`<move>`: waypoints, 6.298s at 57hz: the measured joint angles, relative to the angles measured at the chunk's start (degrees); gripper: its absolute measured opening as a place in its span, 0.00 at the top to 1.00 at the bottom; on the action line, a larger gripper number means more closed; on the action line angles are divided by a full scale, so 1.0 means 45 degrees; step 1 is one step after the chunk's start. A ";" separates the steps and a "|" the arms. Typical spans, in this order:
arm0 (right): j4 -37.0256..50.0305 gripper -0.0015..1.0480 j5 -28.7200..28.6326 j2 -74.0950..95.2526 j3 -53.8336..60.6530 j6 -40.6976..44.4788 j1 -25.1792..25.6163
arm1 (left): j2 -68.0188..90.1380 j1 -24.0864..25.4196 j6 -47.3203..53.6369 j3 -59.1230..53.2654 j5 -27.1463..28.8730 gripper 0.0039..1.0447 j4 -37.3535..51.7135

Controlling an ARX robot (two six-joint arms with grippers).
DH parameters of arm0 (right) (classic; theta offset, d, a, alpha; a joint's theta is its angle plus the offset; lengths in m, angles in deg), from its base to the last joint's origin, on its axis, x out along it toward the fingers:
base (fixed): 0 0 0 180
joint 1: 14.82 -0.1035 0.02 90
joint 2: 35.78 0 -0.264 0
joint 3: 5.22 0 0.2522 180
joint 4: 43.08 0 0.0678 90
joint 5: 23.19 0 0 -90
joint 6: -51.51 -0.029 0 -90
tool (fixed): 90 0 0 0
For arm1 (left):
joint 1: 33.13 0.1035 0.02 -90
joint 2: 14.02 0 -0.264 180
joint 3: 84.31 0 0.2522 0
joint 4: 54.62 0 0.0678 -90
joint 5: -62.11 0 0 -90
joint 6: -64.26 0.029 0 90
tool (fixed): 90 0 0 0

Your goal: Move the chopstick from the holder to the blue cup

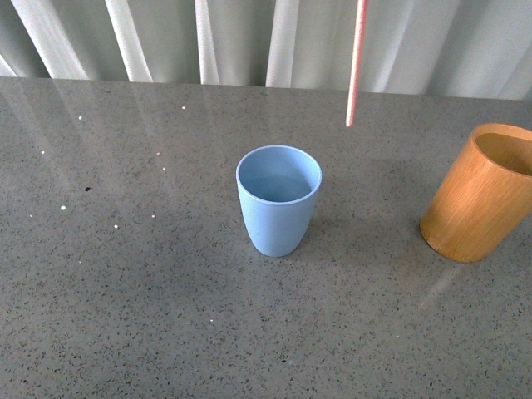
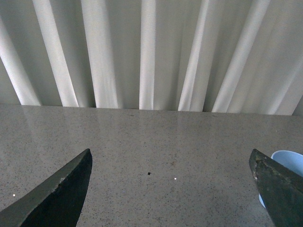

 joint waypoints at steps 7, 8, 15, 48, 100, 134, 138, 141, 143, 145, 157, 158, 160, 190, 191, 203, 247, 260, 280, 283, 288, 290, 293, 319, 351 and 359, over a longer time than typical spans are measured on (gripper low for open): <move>0.0015 0.98 -0.0078 0.0505 -0.0408 -0.0112 -0.0345 | 0.0000 0.0000 0.0000 0.0000 0.0000 0.06 0.0000; 0.0015 0.98 -0.0087 0.0539 -0.0447 -0.0121 -0.0369 | 0.0000 0.0000 0.0000 0.0000 0.0000 0.06 0.0000; -0.0029 0.98 -0.0267 0.0699 -0.0826 -0.0257 -0.0675 | 0.0000 0.0000 0.0000 0.0000 0.0000 0.06 0.0000; 0.0223 0.98 -0.0107 0.1753 -0.1161 -0.0554 -0.1457 | 0.0000 0.0000 0.0000 0.0000 0.0000 0.06 0.0000; 0.1758 0.98 0.0068 0.4061 -0.0597 -0.1175 -0.1540 | 0.0000 0.0000 0.0000 0.0000 0.0000 0.06 0.0000; -0.0121 0.08 0.1787 -0.2856 0.2234 -0.1564 0.1166 | 0.0000 0.0000 0.0000 0.0000 0.0000 0.06 0.0000; -0.0865 0.10 0.1904 -0.4328 0.3123 -0.1593 0.1991 | 0.0000 0.0000 0.0000 0.0000 0.0000 0.06 0.0000; -0.1642 0.10 0.2089 -0.5576 0.3925 -0.1588 0.2769 | 0.0000 0.0000 0.0000 0.0000 0.0000 0.06 0.0000; -0.2074 0.10 0.2093 -0.6324 0.4439 -0.1583 0.3283 | 0.0000 0.0000 0.0000 0.0000 0.0000 0.06 0.0000; -0.2448 0.10 0.2093 -0.7023 0.4940 -0.1583 0.3798 | 0.0000 0.0000 0.0000 0.0000 0.0000 0.06 0.0000; -0.1146 0.21 0.2827 -0.8315 0.6465 -0.0758 0.4770 | 0.0005 0.0000 0.0000 0.0000 -0.0010 0.06 0.0000; -0.0855 0.25 0.2895 -0.8398 0.6703 -0.0539 0.4784 | 0.0000 0.0000 0.0000 0.0000 -0.0010 0.06 0.0000; -0.0505 0.31 0.2973 -0.8612 0.7179 -0.0321 0.4823 | 0.0000 0.0000 0.0000 0.0000 0.0029 0.06 0.0000; -0.0335 0.99 0.3036 -1.1982 1.0729 0.0253 0.4872 | 0.0000 0.0000 0.0000 0.0000 0.0005 0.06 0.0000; -0.0384 0.99 0.3036 -1.2104 1.0802 0.0253 0.4872 | 0.0000 0.0000 0.0000 0.0000 0.0005 0.06 0.0000; -0.1098 0.99 0.3031 -1.3420 1.1424 0.0253 0.4872 | 0.0000 0.0000 0.0000 0.0000 0.0005 0.06 0.0000; -0.4046 0.99 0.3041 -1.7520 1.2162 0.0248 0.4872 | 0.0000 0.0000 0.0000 0.0000 0.0005 0.06 0.0000; -0.4852 0.99 0.3041 -1.8336 1.2162 0.0248 0.4872 | 0.0000 0.0000 0.0000 0.0000 0.0005 0.06 0.0000; -0.7485 0.99 0.3045 -2.0886 1.2157 0.0243 0.4872 | -0.0015 0.0000 0.0000 0.0000 0.0000 0.06 0.0000; -0.7490 0.99 0.3045 -2.0886 1.2157 0.0243 0.4872 | -0.0010 0.0000 0.0000 0.0000 0.0005 0.06 0.0000; -0.7490 0.90 0.3041 -2.0890 1.2157 0.0248 0.4872 | -0.0015 0.0000 0.0000 0.0000 0.0005 0.06 0.0000; -0.7490 0.83 0.3041 -2.0895 1.2157 0.0248 0.4867 | -0.0015 0.0000 0.0000 0.0000 0.0005 0.06 0.0000; -0.7490 0.75 0.3045 -2.0895 1.2157 0.0248 0.4872 | -0.0015 0.0000 0.0000 0.0000 0.0005 0.06 0.0000; -0.7490 0.08 0.3045 -2.0895 1.2157 0.0238 0.4872 | -0.0015 0.0000 0.0000 0.0000 0.0005 0.06 0.0000; -0.7490 0.10 0.3045 -2.0895 1.2157 0.0243 0.4872 | -0.0015 0.0000 0.0000 0.0000 0.0005 0.06 0.0000; -0.7490 0.10 0.3045 -2.0895 1.2157 0.0243 0.4872 | -0.0015 0.0000 0.0000 0.0000 0.0005 0.06 0.0000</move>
